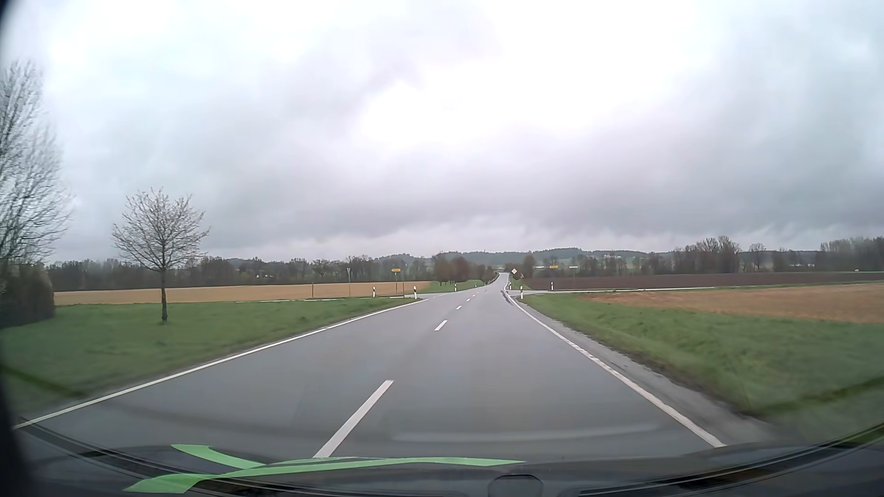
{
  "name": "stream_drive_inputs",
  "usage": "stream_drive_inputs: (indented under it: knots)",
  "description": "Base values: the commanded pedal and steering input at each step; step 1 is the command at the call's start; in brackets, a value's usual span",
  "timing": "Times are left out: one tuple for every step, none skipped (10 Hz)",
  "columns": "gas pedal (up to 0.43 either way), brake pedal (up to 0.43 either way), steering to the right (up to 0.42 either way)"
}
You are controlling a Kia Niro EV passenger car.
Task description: Follow the waypoints while adhering to traffic rules and regulations
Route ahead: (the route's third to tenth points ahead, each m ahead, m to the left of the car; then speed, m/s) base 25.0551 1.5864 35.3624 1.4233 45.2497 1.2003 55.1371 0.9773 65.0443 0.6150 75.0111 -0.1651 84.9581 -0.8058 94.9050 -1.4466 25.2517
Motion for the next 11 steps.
stream_drive_inputs:
  knots:
    - [0.138, 0.0, 0.002]
    - [0.138, 0.0, 0.003]
    - [0.138, 0.0, 0.003]
    - [0.138, 0.0, 0.003]
    - [0.138, 0.0, 0.003]
    - [0.138, 0.0, 0.003]
    - [0.138, 0.0, 0.003]
    - [0.138, 0.0, 0.003]
    - [0.138, 0.0, 0.003]
    - [0.138, 0.0, 0.003]
    - [0.138, 0.0, 0.003]
